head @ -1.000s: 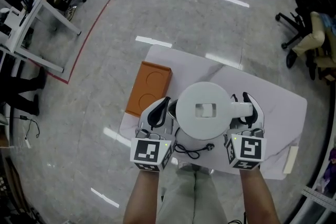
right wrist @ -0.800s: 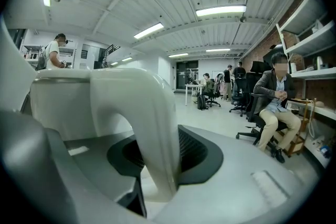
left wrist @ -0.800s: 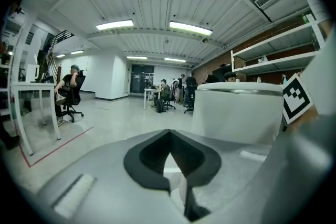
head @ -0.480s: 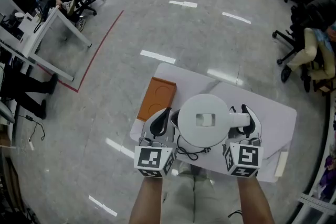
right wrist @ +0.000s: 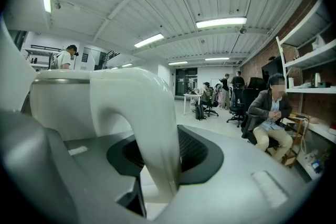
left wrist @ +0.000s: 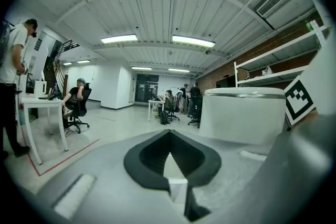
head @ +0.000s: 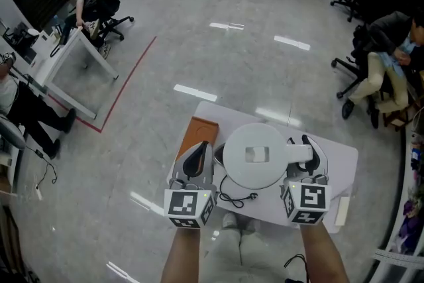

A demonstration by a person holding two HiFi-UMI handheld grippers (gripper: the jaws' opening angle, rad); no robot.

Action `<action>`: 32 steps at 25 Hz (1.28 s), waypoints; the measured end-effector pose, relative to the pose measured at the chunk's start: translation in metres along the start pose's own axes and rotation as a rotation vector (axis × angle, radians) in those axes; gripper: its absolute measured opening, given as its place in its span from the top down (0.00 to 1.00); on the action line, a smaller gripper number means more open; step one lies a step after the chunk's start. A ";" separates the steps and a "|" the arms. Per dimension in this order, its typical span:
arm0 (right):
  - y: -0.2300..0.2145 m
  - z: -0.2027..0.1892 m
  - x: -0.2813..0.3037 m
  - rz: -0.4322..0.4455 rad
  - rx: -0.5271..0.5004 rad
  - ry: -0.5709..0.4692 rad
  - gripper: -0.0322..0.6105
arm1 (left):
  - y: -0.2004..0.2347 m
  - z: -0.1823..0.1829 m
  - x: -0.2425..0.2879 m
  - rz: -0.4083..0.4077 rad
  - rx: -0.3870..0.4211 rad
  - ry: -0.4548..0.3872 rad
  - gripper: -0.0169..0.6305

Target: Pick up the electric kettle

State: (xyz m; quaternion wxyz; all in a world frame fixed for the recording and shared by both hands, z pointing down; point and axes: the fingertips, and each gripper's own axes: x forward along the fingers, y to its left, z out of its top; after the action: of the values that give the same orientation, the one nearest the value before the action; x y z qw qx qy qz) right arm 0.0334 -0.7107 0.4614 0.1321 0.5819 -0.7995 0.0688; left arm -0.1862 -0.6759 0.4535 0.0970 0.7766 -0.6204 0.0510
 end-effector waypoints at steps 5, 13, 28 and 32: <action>-0.010 0.039 -0.018 -0.023 0.007 -0.003 0.71 | -0.014 0.042 -0.013 -0.004 0.020 -0.023 0.97; -0.007 0.096 -0.042 -0.021 0.017 -0.035 0.71 | -0.026 0.084 -0.035 0.017 0.017 -0.015 0.97; -0.001 0.148 -0.090 -0.051 0.073 -0.060 0.70 | -0.038 0.163 -0.070 0.023 0.060 -0.124 0.97; 0.005 0.156 -0.096 -0.054 0.077 -0.082 0.70 | -0.038 0.174 -0.076 0.019 0.066 -0.139 0.97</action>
State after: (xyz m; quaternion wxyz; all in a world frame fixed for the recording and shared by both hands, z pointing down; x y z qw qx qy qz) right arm 0.0358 -0.6629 0.2846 0.0784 0.6103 -0.7850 0.0719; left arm -0.1735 -0.6330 0.2655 0.0273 0.7752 -0.6309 0.0182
